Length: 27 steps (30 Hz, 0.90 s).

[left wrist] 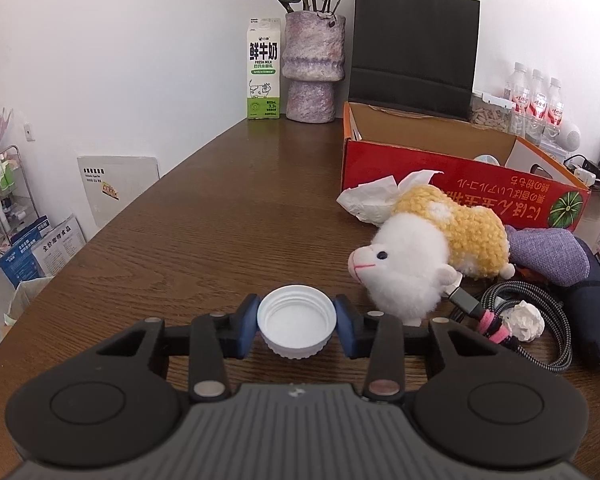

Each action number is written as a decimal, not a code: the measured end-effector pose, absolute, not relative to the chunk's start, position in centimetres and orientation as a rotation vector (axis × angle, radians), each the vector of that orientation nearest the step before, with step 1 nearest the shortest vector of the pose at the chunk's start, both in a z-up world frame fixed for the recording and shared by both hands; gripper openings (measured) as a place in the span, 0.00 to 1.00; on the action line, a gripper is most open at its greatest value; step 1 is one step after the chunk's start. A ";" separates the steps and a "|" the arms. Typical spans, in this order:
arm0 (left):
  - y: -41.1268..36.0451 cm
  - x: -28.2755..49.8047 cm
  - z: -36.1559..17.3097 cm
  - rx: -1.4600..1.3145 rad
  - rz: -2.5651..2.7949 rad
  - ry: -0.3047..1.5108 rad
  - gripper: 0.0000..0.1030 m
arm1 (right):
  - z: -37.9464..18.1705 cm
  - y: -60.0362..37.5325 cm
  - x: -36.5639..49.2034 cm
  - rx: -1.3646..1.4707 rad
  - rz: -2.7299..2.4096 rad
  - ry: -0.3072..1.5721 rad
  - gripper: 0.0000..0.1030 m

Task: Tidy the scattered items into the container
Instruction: 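Carry the cap and the rose into the box and open both tools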

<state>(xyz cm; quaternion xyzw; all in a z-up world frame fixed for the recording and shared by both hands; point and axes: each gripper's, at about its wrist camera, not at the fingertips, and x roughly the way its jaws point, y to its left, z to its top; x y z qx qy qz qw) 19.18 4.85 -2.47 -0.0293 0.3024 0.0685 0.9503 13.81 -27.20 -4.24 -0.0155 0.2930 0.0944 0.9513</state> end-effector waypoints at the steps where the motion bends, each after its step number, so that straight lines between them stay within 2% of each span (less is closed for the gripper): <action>1: 5.0 19.0 -2.2 -0.063 0.141 0.609 0.39 | -4.2 -27.2 13.7 -0.029 0.194 0.593 0.39; 10: 5.0 18.4 1.5 -0.079 0.116 0.504 0.39 | -2.3 -27.2 13.7 -0.036 0.203 0.529 0.39; 27: -1.1 23.6 10.7 -0.054 -0.061 0.213 0.40 | 6.5 -23.0 19.5 -0.057 0.340 0.250 0.39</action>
